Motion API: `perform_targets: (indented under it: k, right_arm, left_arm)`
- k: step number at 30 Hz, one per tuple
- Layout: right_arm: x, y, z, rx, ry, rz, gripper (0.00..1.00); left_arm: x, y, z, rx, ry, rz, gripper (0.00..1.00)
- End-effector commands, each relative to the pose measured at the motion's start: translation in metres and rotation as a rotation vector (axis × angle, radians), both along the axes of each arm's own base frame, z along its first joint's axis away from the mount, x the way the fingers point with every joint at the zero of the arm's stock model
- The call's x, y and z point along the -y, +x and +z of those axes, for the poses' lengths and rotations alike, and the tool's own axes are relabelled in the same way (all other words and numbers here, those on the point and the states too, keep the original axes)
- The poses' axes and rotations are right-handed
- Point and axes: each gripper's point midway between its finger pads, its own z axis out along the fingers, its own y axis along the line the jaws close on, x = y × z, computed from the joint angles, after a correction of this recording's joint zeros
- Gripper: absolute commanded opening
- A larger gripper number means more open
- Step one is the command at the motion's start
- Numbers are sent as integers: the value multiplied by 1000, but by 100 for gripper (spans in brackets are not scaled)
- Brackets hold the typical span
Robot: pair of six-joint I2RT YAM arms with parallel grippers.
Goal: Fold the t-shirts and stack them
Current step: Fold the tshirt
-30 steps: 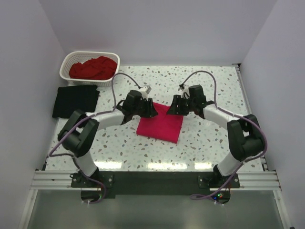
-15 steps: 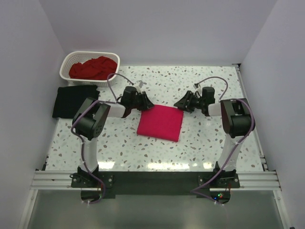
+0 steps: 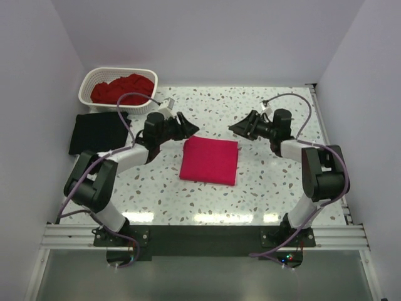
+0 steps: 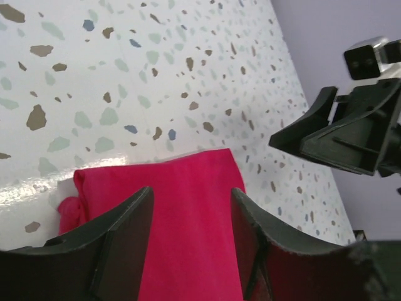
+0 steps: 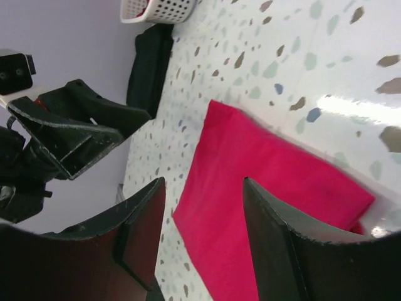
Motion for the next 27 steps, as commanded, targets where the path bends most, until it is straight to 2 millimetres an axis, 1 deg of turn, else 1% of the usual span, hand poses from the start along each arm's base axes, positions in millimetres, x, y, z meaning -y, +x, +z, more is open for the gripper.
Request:
perform_targets:
  k: [1, 2, 3, 5, 6, 8, 9, 10, 12, 13, 14, 15, 16, 17, 18, 19, 20, 21, 22, 23, 24, 25, 26, 27]
  right_arm:
    - [-15, -21, 2, -3, 67, 64, 56]
    - [-16, -23, -2, -1, 70, 65, 56]
    - [-15, -28, -16, -31, 70, 61, 56]
    - [-15, -29, -24, -35, 78, 59, 56]
    - [-15, -31, -41, -70, 74, 58, 55]
    - [-14, -31, -56, -90, 68, 49, 54]
    - [-13, -32, -65, -104, 64, 46, 53]
    - [-11, -33, -79, -135, 57, 40, 53]
    - [-9, -35, -87, -144, 63, 37, 52]
    - [-6, -35, -89, -148, 66, 33, 52]
    - [-4, -36, -90, -153, 63, 29, 52]
    - [-2, -36, -89, -140, 47, 34, 52]
    - [1, -38, -89, -165, 16, 21, 52]
    - [2, -35, -85, -152, -10, 17, 52]
    - [5, -35, -84, -131, -50, 18, 52]
    - [6, -39, -78, -147, -72, 14, 52]
    - [8, -35, -73, -136, -96, 1, 52]
    - [10, -34, -71, -111, -141, 7, 53]
    - [8, -48, -77, -178, -189, 28, 53]
    - [10, -38, -61, -124, -252, 4, 54]
    - [9, -39, -57, -78, -325, 29, 54]
    - [-2, -58, -62, -116, -386, 81, 55]
    - [-1, -50, -50, -51, -472, 66, 56]
    - [-5, -54, -48, -44, -516, 78, 57]
  left_arm:
    - [-4, -13, 4, 15, -47, 6, 55]
    - [-4, -16, -3, -2, -48, 5, 53]
    - [-3, -22, -10, -19, -59, -6, 49]
    - [-3, -27, -27, -43, -65, -14, 46]
    - [-3, -27, -39, -65, -60, -12, 44]
    - [-3, -26, -52, -82, -49, -9, 42]
    - [-4, -25, -59, -89, -41, -2, 39]
    - [-5, -26, -73, -118, -27, 0, 38]
    - [-12, -28, -87, -142, -16, 30, 35]
    - [-16, -29, -89, -143, -16, 45, 34]
    - [-24, -34, -94, -154, -16, 67, 34]
    - [-27, -34, -86, -141, -27, 83, 34]
    - [-33, -37, -86, -146, -26, 96, 34]
    - [-40, -37, -85, -157, -31, 120, 36]
    - [-44, -34, -73, -133, -37, 142, 37]
    - [-48, -34, -69, -129, -37, 157, 38]
    - [-52, -37, -69, -152, -26, 170, 41]
    - [-56, -35, -54, -123, -25, 189, 43]
    - [-58, -35, -49, -121, -19, 198, 45]
    - [-61, -38, -48, -138, 11, 201, 51]
    - [-66, -36, -31, -105, 18, 222, 54]
    - [-69, -33, -20, -91, 32, 239, 57]
    - [-80, -38, -26, -121, 102, 266, 63]
    - [-86, -39, -12, -95, 119, 282, 65]
